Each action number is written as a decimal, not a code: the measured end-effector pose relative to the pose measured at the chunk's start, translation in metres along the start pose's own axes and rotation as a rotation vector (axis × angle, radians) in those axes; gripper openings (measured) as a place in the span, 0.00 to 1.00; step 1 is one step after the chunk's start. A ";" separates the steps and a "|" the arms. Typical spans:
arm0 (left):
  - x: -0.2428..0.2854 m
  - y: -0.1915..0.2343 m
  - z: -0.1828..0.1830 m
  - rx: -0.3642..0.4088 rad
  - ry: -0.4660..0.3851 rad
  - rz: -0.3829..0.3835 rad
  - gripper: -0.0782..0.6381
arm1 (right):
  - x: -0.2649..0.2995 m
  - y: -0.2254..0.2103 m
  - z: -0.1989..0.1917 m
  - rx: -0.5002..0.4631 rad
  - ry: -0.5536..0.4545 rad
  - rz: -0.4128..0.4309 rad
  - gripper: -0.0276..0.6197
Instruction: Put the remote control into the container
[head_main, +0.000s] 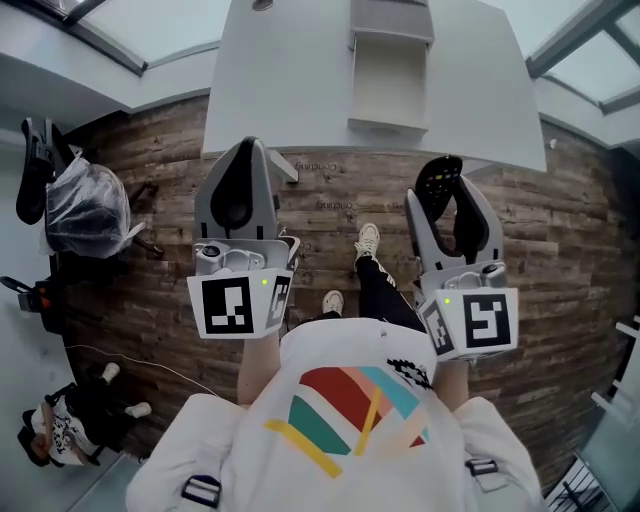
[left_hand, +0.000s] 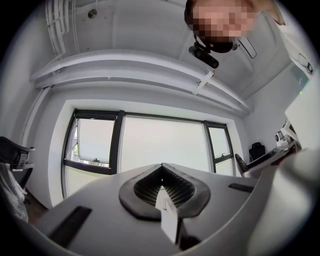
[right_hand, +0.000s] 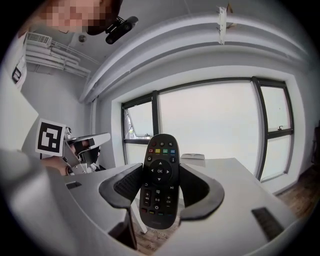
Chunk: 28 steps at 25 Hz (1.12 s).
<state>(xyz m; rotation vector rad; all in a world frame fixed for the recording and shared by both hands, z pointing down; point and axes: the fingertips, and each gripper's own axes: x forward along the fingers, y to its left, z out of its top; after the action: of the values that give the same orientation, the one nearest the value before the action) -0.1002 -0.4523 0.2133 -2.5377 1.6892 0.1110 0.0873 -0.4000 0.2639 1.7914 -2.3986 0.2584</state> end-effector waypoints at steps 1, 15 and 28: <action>0.013 -0.001 -0.003 -0.003 0.007 0.004 0.11 | 0.011 -0.009 0.001 -0.007 0.009 0.007 0.41; 0.149 -0.010 -0.047 0.022 0.083 0.040 0.11 | 0.127 -0.100 -0.003 -0.021 0.093 0.073 0.41; 0.244 0.017 -0.092 0.044 0.151 -0.043 0.11 | 0.215 -0.120 -0.010 -0.026 0.170 0.062 0.41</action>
<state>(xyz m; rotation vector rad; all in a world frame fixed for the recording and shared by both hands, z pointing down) -0.0206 -0.6925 0.2768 -2.6075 1.6650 -0.1230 0.1416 -0.6322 0.3261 1.6158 -2.3301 0.3687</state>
